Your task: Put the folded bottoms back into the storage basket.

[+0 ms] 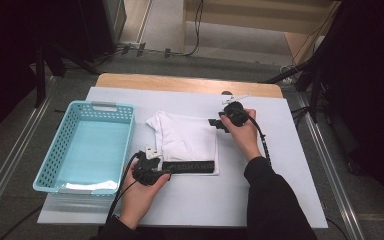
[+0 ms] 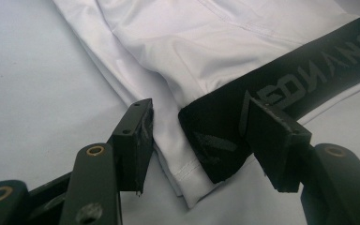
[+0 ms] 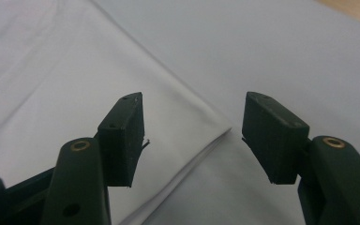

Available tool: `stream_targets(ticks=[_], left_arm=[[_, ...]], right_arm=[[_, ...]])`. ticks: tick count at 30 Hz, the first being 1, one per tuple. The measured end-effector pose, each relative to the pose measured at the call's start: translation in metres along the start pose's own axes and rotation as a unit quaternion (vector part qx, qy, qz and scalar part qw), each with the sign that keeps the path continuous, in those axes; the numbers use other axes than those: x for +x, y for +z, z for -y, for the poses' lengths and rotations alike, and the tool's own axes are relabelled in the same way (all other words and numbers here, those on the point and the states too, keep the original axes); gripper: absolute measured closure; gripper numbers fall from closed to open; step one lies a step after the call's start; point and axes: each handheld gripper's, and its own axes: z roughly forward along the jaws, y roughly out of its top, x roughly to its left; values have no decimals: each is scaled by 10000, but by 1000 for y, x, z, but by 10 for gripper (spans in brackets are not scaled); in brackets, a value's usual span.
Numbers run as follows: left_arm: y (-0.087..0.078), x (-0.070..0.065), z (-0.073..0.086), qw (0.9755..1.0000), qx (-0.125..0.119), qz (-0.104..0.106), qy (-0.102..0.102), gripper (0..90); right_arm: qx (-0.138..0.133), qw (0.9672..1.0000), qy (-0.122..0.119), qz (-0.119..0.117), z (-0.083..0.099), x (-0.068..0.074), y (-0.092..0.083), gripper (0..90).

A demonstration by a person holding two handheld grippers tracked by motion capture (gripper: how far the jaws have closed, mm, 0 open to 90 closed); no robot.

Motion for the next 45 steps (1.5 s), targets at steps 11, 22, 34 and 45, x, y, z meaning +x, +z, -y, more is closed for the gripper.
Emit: stream_targets(ticks=[11, 22, 34, 45], left_arm=[[0, -1, 1, 10000, -16, -36, 23, 442], [0, -1, 1, 10000, -27, -15, -34, 468], [0, -1, 2, 9999, -62, 85, -62, 545], [2, -1, 1, 9997, -92, 210, -97, 657]], right_arm=[[156, 9997, -191, 48, 6, -1, 18, 409], [131, 9994, -38, -313, 8, -3, 18, 624], [235, 9958, 324, -822, 9, -7, 17, 780], [329, 9979, 128, -539, 5, 3, 15, 812]])
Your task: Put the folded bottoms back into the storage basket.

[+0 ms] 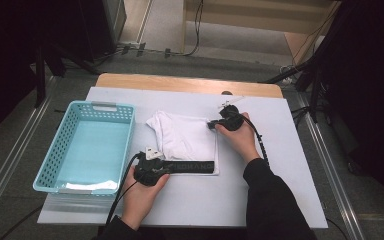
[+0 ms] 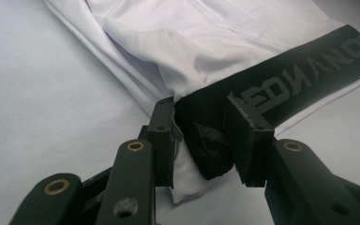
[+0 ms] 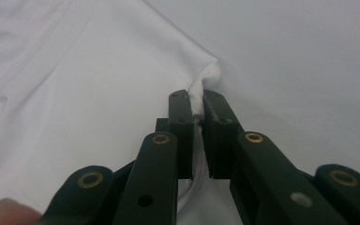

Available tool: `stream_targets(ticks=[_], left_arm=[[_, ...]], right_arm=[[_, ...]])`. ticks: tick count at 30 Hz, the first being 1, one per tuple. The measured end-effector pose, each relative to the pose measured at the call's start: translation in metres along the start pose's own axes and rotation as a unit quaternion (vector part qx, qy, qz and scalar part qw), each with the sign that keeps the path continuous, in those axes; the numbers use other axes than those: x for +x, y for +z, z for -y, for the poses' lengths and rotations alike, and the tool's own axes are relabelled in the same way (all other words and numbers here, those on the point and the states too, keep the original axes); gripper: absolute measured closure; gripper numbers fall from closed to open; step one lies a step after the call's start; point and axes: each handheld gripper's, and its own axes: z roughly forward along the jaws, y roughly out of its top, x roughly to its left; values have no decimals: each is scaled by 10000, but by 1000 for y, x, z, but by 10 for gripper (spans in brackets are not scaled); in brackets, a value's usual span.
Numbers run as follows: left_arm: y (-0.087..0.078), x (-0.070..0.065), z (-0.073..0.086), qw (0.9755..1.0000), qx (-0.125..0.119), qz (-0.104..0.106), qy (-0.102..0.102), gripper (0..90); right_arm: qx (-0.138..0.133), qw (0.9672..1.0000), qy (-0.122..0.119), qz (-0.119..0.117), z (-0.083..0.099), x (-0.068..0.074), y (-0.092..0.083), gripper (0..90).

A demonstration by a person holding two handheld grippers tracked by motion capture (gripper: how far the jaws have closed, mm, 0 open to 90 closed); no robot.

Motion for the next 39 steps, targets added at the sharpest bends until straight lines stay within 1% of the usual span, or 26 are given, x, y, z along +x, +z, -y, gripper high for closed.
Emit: stream_targets(ticks=[1, 2, 3, 4, 6, 9, 11, 12, 13, 14, 15, 17, 19, 20, 21, 22, 26, 27, 28, 31, 33, 39], left_arm=[[0, 0, 0, 10000, 5, 21, 0, 676], [0, 0, 0, 10000, 4, 42, 2, 676], [0, 0, 0, 10000, -5, 100, -4, 695], [1, 0, 0, 9999, -11, 154, -15, 736], [1, -1, 0, 9999, -39, 132, 34, 759], [1, 1, 0, 9998, -43, 196, 33, 775], [1, 1, 0, 9998, -85, 195, 40, 792], [1, 1, 0, 9998, -113, 184, 52, 801], [0, 0, 0, 9997, -123, 184, 63, 807], [0, 0, 0, 9996, -141, 231, 60, 812], [-1, 1, -1, 9994, -150, 324, 41, 816], [-4, 1, -3, 9987, -188, 476, 20, 822], [-8, -1, -5, 9984, -251, 511, 34, 823], [-9, -3, -6, 9982, -286, 527, 33, 823], [-11, -4, -8, 9979, -323, 553, 39, 823], [-13, -5, -9, 9977, -351, 581, 39, 823], [-22, -12, -13, 9968, -457, 659, 77, 823], [-25, -12, -15, 9965, -481, 681, 86, 823], [-27, -13, -16, 9962, -515, 696, 81, 823], [-36, -12, -21, 9956, -555, 752, 80, 822], [-40, -12, -24, 9954, -583, 750, 89, 823], [-55, -8, -36, 9930, -718, 934, 60, 822]], right_arm=[[11, 10000, 56, -14, 0, 0, 0, 814], [11, 10000, 56, -14, 0, 0, 0, 814], [-7, 10000, 61, -31, 0, -1, 0, 815], [-14, 10000, 79, -49, 0, -2, 0, 816], [-4, 9999, 98, -57, 1, -2, -1, 816], [19, 10000, 60, -28, 0, 0, -1, 817], [17, 10000, -17, -18, 0, 0, -2, 818], [43, 10000, 83, 6, -1, 1, -3, 819], [22, 10000, 77, -8, -1, 1, -5, 819], [-13, 9999, 164, -32, -2, 2, -7, 820], [-42, 9997, 246, -72, -3, 2, -10, 821], [-122, 9995, 255, -129, -6, 3, -17, 821], [-187, 9992, 286, -199, -9, 5, -25, 821], [-223, 9992, 258, -186, -10, 6, -29, 821], [-279, 9993, 171, -196, -12, 8, -37, 821], [-279, 9993, 171, -196, -12, 8, -37, 821], [-336, 9993, 16, -184, -16, 13, -49, 821], [-401, 9990, -7, -190, -17, 14, -56, 821], [-401, 9990, -7, -190, -17, 14, -56, 821], [-482, 9986, -30, -216, -20, 16, -66, 821], [-524, 9984, -33, -213, -21, 17, -72, 821], [-652, 9976, -66, -233, -29, 22, -90, 821]])
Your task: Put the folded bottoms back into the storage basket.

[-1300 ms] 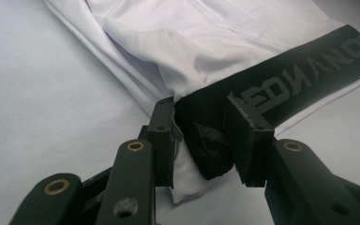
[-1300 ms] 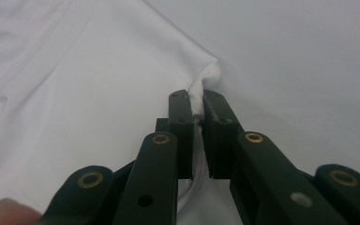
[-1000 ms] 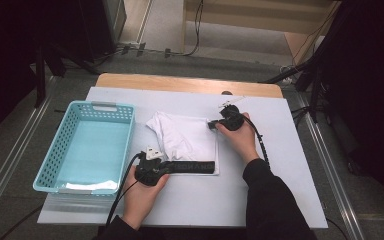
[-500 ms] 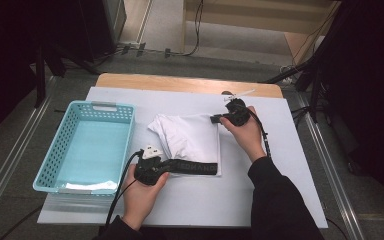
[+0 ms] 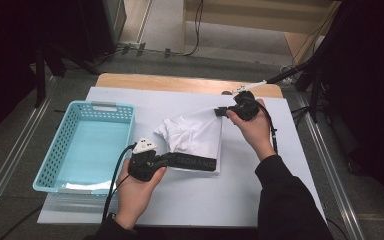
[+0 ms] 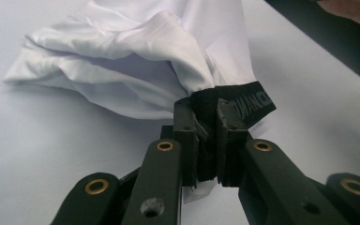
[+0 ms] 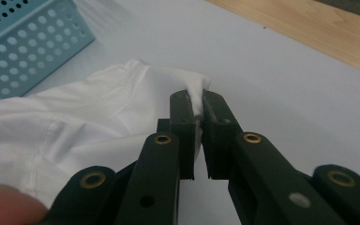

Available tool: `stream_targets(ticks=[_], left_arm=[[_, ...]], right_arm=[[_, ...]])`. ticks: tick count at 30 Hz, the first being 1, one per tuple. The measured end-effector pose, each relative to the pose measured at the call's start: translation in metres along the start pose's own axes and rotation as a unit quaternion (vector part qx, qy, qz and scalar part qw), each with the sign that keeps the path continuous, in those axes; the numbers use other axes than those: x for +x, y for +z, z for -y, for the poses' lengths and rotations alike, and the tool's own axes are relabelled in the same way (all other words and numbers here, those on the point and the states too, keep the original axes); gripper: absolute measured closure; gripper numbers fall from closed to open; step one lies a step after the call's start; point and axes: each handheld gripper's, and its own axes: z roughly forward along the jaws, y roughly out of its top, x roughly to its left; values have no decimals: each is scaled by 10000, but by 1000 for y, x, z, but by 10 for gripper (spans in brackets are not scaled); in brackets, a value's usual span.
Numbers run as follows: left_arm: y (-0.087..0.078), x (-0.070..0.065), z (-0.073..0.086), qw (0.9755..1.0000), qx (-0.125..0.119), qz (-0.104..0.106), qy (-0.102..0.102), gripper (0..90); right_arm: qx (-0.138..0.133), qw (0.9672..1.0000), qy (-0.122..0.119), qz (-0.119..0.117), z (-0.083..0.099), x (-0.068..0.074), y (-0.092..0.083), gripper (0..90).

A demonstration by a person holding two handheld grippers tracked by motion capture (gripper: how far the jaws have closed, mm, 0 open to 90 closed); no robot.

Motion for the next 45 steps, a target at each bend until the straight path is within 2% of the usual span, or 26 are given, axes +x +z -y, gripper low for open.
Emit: stream_targets(ticks=[11, 24, 36, 45], left_arm=[[-23, 11, -23, 9995, -200, 227, -27, 823], [-55, 21, -48, 9985, -459, 274, 104, 823], [-88, 36, -67, 9974, -686, 166, 172, 823], [-113, 48, -73, 9963, -836, 38, 177, 823]], right_arm=[[-136, 9998, -172, 6, -26, 18, -19, 822], [-290, 9989, -373, 35, -62, 44, -37, 822], [-430, 9977, -520, 22, -91, 66, -44, 823], [-483, 9967, -651, -50, -115, 87, -42, 823]])
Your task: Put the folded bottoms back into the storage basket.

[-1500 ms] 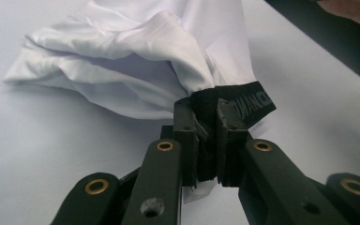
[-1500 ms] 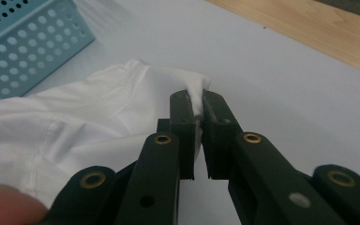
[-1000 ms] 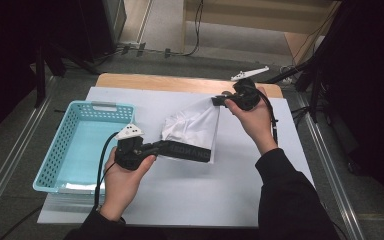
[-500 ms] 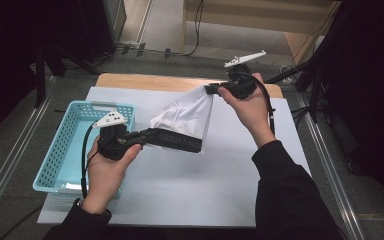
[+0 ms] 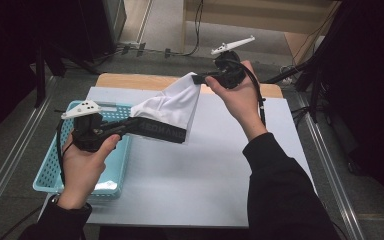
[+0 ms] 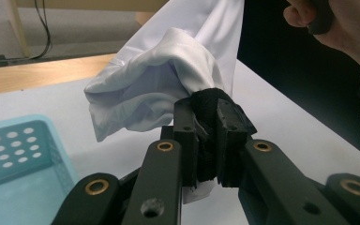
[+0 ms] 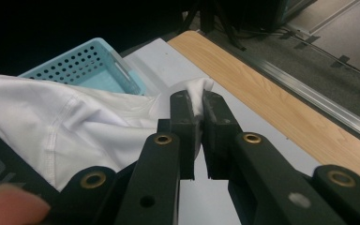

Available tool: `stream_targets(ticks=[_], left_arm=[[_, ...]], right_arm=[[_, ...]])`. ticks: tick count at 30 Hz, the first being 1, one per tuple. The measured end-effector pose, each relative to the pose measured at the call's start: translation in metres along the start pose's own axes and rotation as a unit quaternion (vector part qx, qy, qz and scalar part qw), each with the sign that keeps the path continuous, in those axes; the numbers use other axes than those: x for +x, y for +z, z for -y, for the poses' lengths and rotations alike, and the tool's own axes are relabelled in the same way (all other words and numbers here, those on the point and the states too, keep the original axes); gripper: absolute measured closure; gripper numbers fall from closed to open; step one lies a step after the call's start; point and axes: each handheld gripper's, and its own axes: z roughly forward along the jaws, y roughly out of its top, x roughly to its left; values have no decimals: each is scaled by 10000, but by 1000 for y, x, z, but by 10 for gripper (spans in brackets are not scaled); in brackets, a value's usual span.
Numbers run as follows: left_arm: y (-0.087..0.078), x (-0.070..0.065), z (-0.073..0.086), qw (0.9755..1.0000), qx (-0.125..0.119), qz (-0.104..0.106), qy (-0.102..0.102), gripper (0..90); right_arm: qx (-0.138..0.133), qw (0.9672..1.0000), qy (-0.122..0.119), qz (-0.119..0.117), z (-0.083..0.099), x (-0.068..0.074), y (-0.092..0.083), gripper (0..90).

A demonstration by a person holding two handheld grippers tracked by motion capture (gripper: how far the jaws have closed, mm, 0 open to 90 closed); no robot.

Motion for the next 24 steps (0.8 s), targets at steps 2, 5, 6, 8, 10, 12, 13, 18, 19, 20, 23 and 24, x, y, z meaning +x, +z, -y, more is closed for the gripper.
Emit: stream_targets(ticks=[2, 5, 6, 8, 10, 12, 13, 18, 19, 20, 23, 24], left_arm=[[-6, 3, -2, 10000, -37, -33, -3, 823], [-15, 8, -4, 9999, -97, -86, -5, 823], [-18, 9, -5, 9999, -128, -109, -23, 823], [-24, 13, -6, 9998, -164, -139, -19, 823], [-31, 16, -7, 9996, -197, -184, -30, 823], [-38, 19, -8, 9995, -222, -235, -33, 823], [-41, 21, -9, 9994, -249, -258, -30, 823], [-57, 30, -9, 9988, -307, -366, -54, 823], [-60, 33, -9, 9987, -318, -392, -63, 823], [-62, 34, -9, 9986, -323, -407, -73, 823], [-70, 40, -7, 9983, -344, -469, -93, 823], [-72, 42, -6, 9982, -348, -486, -101, 823]], right_arm=[[-14, 10000, -34, -16, -5, 4, 1, 823], [-25, 9999, -91, -41, -14, 11, 4, 823], [-35, 9999, -120, -59, -17, 13, 5, 823], [-37, 9998, -173, -96, -26, 21, 9, 823], [-47, 9997, -201, -104, -29, 24, 10, 823], [-36, 9996, -236, -124, -34, 29, 14, 823], [-62, 9995, -265, -140, -37, 32, 15, 823], [-45, 9992, -337, -217, -49, 44, 26, 823], [-51, 9991, -351, -231, -50, 46, 28, 823], [-49, 9990, -368, -256, -52, 49, 31, 823], [-34, 9987, -397, -307, -56, 55, 38, 823], [-30, 9987, -409, -318, -58, 57, 41, 823]])
